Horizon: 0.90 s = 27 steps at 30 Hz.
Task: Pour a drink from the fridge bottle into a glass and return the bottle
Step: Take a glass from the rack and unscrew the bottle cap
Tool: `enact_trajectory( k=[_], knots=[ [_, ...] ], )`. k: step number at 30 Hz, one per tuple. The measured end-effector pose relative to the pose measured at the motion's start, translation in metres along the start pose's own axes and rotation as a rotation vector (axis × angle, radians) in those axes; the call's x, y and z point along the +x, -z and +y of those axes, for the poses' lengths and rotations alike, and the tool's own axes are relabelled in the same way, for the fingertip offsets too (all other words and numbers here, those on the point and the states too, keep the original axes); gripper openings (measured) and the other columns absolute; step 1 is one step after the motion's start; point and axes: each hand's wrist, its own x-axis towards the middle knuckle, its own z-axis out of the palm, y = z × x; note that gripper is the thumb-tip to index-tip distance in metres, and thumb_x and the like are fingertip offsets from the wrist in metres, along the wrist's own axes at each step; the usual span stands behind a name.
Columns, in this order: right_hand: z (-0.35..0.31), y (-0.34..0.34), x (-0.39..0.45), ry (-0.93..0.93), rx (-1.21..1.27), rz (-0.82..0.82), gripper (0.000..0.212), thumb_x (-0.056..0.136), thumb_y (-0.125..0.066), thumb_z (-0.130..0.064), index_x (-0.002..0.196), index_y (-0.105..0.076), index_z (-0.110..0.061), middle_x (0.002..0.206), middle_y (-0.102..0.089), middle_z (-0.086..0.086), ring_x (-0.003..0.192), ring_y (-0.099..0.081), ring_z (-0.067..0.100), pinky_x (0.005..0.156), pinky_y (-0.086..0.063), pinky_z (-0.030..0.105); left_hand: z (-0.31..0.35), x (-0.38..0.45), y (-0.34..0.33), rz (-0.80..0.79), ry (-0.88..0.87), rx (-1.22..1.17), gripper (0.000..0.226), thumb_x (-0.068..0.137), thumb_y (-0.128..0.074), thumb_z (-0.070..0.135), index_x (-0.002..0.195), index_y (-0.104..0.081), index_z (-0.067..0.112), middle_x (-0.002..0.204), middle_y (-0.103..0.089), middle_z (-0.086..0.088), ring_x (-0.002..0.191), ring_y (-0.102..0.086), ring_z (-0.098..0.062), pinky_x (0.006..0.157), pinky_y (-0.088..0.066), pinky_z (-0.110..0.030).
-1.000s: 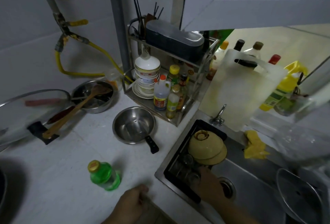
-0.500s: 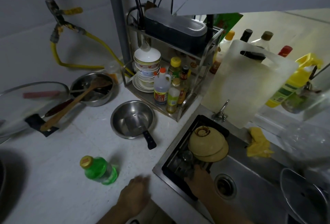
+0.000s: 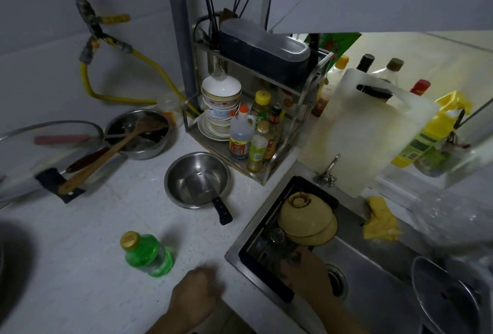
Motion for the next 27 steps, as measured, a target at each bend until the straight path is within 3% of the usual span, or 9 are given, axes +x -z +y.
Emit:
enact_trajectory(
  k=[3,6,8,11,13,16,20,23,27],
  knots=[
    [-0.011,0.011,-0.010,-0.034,0.181,0.054,0.037,0.083,-0.076,-0.031,0.070,-0.045,-0.013,0.060,-0.046,-0.005,0.053,-0.042,0.010,0.050,-0.030,0.024,0.007,-0.002,0.008,0.044,0.121,-0.103,0.023,0.080,-0.054,0.050,0.082,-0.061,0.028,0.101,-0.069,0.002,0.102,-0.066,-0.019,0.074,-0.047,-0.027],
    [-0.021,0.014,-0.018,-0.044,0.303,0.045,0.035,0.079,-0.081,-0.027,0.069,-0.050,-0.014,0.061,-0.046,-0.004,0.055,-0.044,0.011,0.053,-0.034,0.025,0.003,0.003,0.008,0.033,0.186,-0.355,0.041,0.075,-0.064,0.053,0.059,-0.059,0.015,0.061,-0.060,0.002,0.064,-0.063,-0.013,0.057,-0.042,-0.024],
    [-0.028,0.009,-0.022,-0.092,0.431,-0.031,0.030,0.080,-0.081,-0.023,0.083,-0.060,-0.002,0.070,-0.053,0.003,0.060,-0.051,0.016,0.054,-0.043,0.028,0.008,0.000,0.012,-0.055,0.196,-0.675,0.038,0.075,-0.075,0.035,0.052,-0.064,0.007,0.050,-0.061,-0.001,0.054,-0.059,-0.015,0.054,-0.045,-0.021],
    [-0.045,-0.006,-0.032,-0.194,0.595,-0.203,0.022,0.080,-0.081,-0.011,0.089,-0.064,0.000,0.069,-0.064,0.009,0.055,-0.061,0.016,0.047,-0.051,0.021,0.014,-0.006,0.018,-0.224,0.248,-1.120,0.030,0.063,-0.082,0.016,0.078,-0.075,-0.008,0.077,-0.073,-0.030,0.073,-0.071,-0.039,0.076,-0.059,-0.041],
    [-0.055,-0.019,-0.035,-0.252,0.729,-0.295,0.030,0.069,-0.085,-0.001,0.092,-0.066,0.003,0.072,-0.068,0.014,0.061,-0.067,0.022,0.055,-0.056,0.030,0.015,-0.012,0.017,-0.296,0.235,-1.260,0.034,0.068,-0.081,0.019,0.093,-0.075,-0.003,0.091,-0.074,-0.028,0.086,-0.071,-0.041,0.082,-0.056,-0.040],
    [-0.063,-0.036,-0.039,-0.223,0.765,-0.407,0.046,0.060,-0.085,0.001,0.103,-0.071,-0.005,0.097,-0.072,0.018,0.084,-0.070,0.030,0.070,-0.061,0.041,0.010,-0.016,0.010,-0.219,0.222,-1.383,0.059,0.052,-0.091,0.033,0.100,-0.075,0.002,0.095,-0.075,-0.019,0.081,-0.070,-0.030,0.069,-0.047,-0.031],
    [-0.073,-0.049,-0.037,-0.052,0.682,-0.500,0.049,0.067,-0.077,0.012,0.110,-0.072,-0.010,0.095,-0.076,0.008,0.083,-0.071,0.020,0.070,-0.058,0.032,0.001,-0.019,0.011,-0.045,0.189,-1.449,0.053,0.050,-0.088,0.019,0.099,-0.075,0.003,0.105,-0.070,-0.030,0.097,-0.069,-0.039,0.088,-0.051,-0.042],
    [-0.088,-0.056,-0.031,0.055,0.556,-0.494,0.050,0.063,-0.079,0.014,0.105,-0.071,-0.013,0.094,-0.076,0.002,0.085,-0.071,0.014,0.072,-0.059,0.029,-0.008,-0.018,0.016,0.103,0.131,-1.369,0.048,0.047,-0.087,0.012,0.094,-0.074,0.004,0.090,-0.069,-0.031,0.080,-0.063,-0.029,0.067,-0.053,-0.029],
    [-0.099,-0.068,-0.016,0.154,0.455,-0.523,0.060,0.061,-0.087,0.004,0.114,-0.063,-0.010,0.113,-0.068,0.004,0.102,-0.065,0.018,0.077,-0.060,0.029,-0.015,-0.014,0.022,0.199,0.040,-1.253,0.058,0.043,-0.083,-0.001,0.099,-0.069,0.002,0.080,-0.077,-0.009,0.070,-0.071,-0.015,0.058,-0.056,-0.020]
  ],
)
